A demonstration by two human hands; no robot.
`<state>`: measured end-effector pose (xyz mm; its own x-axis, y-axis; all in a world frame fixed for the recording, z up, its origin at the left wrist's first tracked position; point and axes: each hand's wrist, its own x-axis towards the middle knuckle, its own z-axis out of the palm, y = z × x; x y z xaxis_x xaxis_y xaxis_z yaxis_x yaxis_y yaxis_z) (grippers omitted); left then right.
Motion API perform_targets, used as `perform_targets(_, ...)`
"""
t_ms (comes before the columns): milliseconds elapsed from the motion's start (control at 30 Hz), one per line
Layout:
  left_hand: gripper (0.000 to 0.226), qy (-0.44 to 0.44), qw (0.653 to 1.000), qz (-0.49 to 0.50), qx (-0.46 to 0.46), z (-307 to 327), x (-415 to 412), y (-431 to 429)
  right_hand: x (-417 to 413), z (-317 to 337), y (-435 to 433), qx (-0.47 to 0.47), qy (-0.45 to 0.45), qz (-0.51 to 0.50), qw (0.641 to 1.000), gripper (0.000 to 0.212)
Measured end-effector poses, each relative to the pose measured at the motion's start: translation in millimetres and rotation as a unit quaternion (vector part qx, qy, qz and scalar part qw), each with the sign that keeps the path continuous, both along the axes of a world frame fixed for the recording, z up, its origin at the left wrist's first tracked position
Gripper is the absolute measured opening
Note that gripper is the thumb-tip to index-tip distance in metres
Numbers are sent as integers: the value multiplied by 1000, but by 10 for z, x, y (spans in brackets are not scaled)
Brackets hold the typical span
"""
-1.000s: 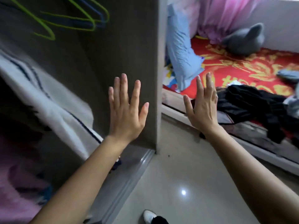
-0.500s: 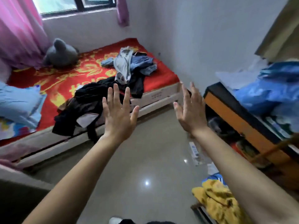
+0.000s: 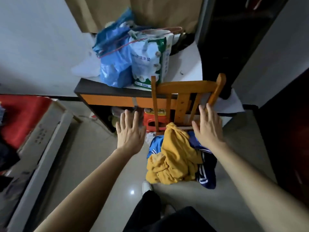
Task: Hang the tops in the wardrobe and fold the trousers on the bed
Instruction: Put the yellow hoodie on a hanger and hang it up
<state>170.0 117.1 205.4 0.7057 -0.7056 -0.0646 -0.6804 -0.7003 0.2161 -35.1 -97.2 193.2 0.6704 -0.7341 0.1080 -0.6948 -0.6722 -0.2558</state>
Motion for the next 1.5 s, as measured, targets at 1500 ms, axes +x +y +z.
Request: perform_targets(1500,33,189,919,269,-219,-2402,-160,-909,-298,-2479,29,334,-122,-254,899,48)
